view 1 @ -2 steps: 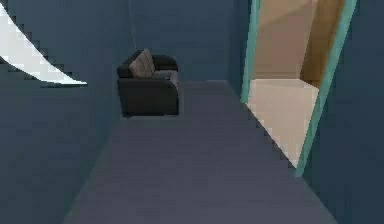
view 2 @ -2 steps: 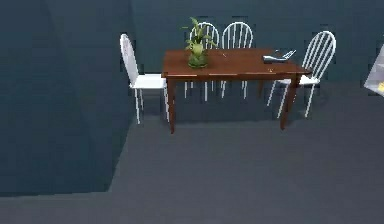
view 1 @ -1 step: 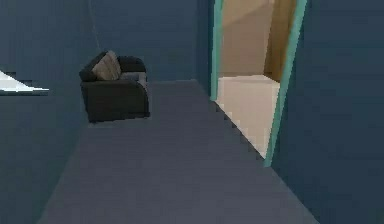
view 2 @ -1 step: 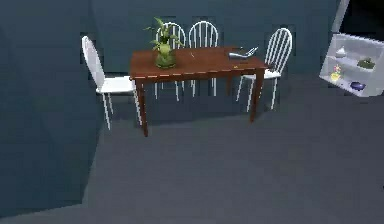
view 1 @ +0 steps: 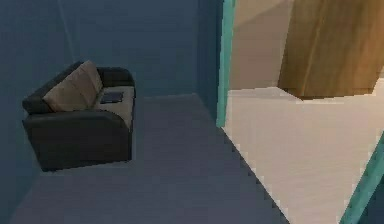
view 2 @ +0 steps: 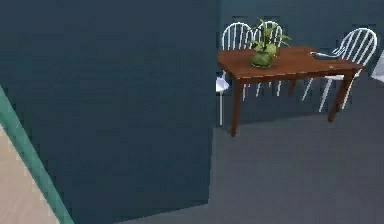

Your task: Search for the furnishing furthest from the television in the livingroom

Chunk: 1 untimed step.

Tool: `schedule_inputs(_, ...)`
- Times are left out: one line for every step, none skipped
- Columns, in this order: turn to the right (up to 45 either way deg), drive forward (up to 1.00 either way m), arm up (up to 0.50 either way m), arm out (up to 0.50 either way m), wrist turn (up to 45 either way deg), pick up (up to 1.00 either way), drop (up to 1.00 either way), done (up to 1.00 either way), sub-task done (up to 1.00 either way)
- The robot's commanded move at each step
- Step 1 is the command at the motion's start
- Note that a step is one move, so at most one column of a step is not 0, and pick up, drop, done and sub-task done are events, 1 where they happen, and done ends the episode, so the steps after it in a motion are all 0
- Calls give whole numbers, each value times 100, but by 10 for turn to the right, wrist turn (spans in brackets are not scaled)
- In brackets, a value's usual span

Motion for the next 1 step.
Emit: schedule_inputs(0,100,0,0,0,0,0,0,0)
